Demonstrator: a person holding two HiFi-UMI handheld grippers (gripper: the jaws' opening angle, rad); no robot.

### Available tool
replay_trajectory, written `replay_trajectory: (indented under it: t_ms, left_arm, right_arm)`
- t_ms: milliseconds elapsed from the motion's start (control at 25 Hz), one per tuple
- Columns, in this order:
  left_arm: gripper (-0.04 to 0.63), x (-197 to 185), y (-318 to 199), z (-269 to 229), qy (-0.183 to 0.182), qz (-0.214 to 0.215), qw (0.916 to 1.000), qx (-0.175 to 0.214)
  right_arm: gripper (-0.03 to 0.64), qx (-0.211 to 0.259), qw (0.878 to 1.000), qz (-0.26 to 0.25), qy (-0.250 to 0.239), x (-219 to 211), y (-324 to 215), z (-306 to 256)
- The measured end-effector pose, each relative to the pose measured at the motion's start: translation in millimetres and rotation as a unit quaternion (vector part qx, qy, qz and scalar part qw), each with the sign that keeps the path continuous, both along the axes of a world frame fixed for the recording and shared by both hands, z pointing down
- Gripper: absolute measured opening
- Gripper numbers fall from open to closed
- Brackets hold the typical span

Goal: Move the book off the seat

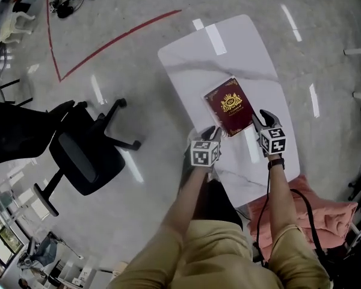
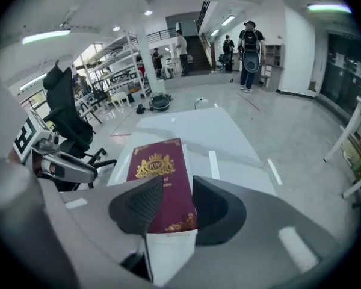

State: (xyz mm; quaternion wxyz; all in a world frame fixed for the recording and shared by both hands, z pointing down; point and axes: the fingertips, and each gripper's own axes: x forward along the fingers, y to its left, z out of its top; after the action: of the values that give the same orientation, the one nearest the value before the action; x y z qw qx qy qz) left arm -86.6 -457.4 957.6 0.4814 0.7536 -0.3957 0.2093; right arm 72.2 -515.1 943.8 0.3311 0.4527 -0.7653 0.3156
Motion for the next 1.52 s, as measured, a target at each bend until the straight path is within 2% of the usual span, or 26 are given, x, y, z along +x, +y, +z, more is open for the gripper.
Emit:
replay_trajectory:
  t_ms: [120, 240, 320, 440, 600, 800, 1040, 1200, 1360, 1440, 1520]
  left_arm:
    - [0.077, -25.1, -7.9, -53.8, -0.008, -0.018, 0.9993, 0.033]
    - [0.077, -44.9, -2.2, -126.7, -0.012, -0.036, 0.9958, 0.084]
    - [0.077, -53.3, 3.4, -182.5, -0.017, -0.042, 0.991, 0.126]
    - [0.077, -66.5, 17.7, -273.8, -0.03, -0.04, 0.9792, 0.197]
    - [0.06, -85.4, 52.0, -393.2, -0.046, -0.056, 0.9551, 0.287]
    - [0.022, -103.8, 127.4, -478.3, -0.082, -0.117, 0.9233, 0.357]
    - [-0.001, -134.2, 220.1, -567.0, -0.118, -0.196, 0.8853, 0.405]
    - [-0.001, -154.0, 276.2, -614.6, -0.139, -0.23, 0.8592, 0.435]
    - [-0.002, -173.3, 314.9, -652.9, -0.176, -0.252, 0.8306, 0.464]
    - [-0.001, -184.2, 328.2, -662.9, -0.186, -0.268, 0.8192, 0.472]
    - [-0.001, -194.8, 336.2, -665.5, -0.188, -0.282, 0.8123, 0.475]
  right_arm:
    - [0.152, 0.035, 0.999, 0.015, -0.034, -30.1, 5.0, -62.6]
    - [0.134, 0.071, 0.995, 0.016, -0.073, -68.3, 26.3, -134.8]
    - [0.132, 0.095, 0.989, 0.021, -0.11, -88.2, 38.4, -186.2]
    - [0.082, 0.128, 0.979, 0.02, -0.156, -113.4, 57.3, -270.0]
    - [0.028, 0.195, 0.964, -0.042, -0.177, -150.0, 95.3, -381.7]
    - [0.006, 0.26, 0.936, -0.104, -0.213, -168.5, 163.1, -466.0]
    - [0.006, 0.296, 0.903, -0.175, -0.258, -204.9, 244.3, -549.1]
    - [0.006, 0.313, 0.883, -0.205, -0.283, -231.6, 296.1, -589.9]
    - [0.006, 0.337, 0.865, -0.237, -0.287, -256.3, 334.1, -625.9]
    - [0.006, 0.348, 0.857, -0.249, -0.287, -265.8, 346.9, -637.3]
    - [0.006, 0.356, 0.852, -0.257, -0.284, -274.7, 352.8, -643.8]
